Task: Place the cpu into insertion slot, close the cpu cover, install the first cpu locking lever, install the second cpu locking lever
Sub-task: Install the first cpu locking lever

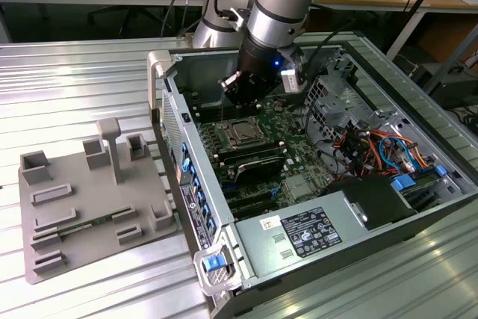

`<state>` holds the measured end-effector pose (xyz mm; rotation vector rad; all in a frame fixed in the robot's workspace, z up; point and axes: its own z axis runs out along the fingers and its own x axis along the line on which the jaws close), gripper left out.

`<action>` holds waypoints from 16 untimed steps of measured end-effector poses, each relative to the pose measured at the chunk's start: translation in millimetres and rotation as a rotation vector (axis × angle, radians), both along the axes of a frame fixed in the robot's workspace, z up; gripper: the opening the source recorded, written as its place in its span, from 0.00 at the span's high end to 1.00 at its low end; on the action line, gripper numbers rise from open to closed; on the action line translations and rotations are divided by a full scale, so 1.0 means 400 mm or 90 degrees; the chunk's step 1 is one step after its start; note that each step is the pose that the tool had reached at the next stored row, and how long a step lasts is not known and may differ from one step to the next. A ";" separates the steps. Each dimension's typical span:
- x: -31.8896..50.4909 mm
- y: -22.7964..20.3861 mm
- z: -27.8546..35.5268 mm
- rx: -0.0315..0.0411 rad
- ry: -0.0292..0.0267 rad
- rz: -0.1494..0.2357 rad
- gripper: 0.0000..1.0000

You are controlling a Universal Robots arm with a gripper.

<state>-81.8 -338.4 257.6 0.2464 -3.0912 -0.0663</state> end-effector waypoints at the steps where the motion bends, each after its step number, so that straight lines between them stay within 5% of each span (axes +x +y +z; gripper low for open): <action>1: -0.014 0.000 0.000 0.0019 -0.0016 0.000 0.89; 7: -0.069 0.000 0.000 0.0094 -0.0079 0.000 0.89; 10: -0.078 0.003 0.001 0.0117 -0.0108 0.000 0.89; 13: -0.083 0.029 0.001 0.0123 -0.0117 0.000 0.89; 16: -0.083 0.044 0.001 0.0133 -0.0117 0.000 0.89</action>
